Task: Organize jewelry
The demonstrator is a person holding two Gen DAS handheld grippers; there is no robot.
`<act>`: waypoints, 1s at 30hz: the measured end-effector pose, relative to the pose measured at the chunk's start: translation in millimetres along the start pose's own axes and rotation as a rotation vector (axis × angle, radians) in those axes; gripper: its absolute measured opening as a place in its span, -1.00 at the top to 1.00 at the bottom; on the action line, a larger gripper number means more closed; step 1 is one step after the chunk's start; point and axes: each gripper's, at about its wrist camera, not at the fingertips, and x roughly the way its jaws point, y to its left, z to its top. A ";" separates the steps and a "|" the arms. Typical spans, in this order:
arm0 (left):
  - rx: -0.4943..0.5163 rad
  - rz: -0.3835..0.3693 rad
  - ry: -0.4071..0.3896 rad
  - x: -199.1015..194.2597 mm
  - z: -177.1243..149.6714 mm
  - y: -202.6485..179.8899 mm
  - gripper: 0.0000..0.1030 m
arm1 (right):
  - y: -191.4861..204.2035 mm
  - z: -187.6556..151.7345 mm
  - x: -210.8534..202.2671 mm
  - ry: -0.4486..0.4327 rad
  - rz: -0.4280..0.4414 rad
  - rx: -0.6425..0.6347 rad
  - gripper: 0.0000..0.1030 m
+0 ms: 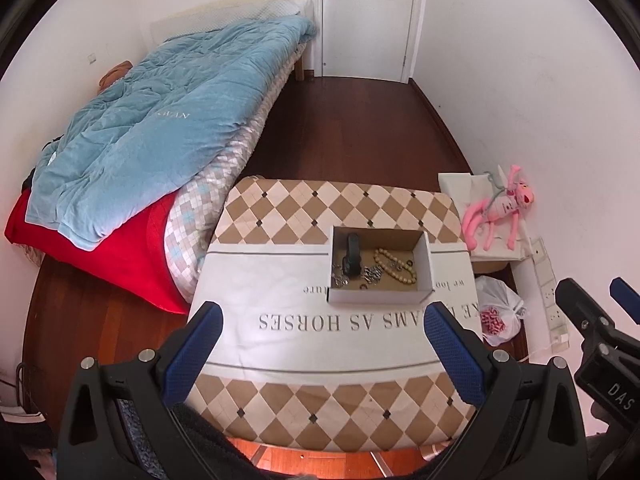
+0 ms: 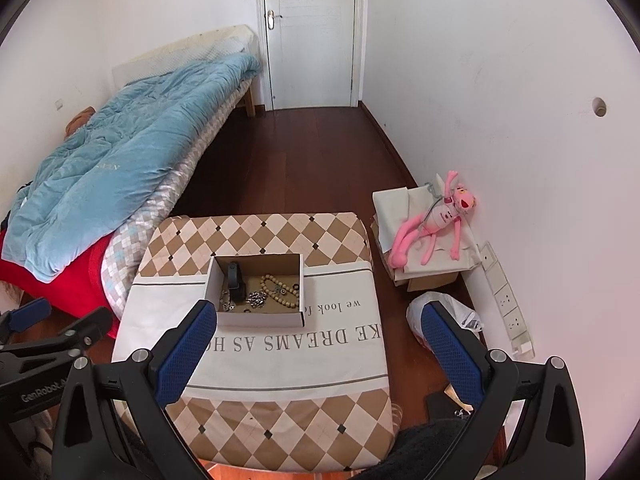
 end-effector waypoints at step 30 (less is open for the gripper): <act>0.019 -0.001 0.189 92.8 35.2 2.0 -0.99 | 15.7 30.5 114.3 0.205 -0.022 -0.051 -1.00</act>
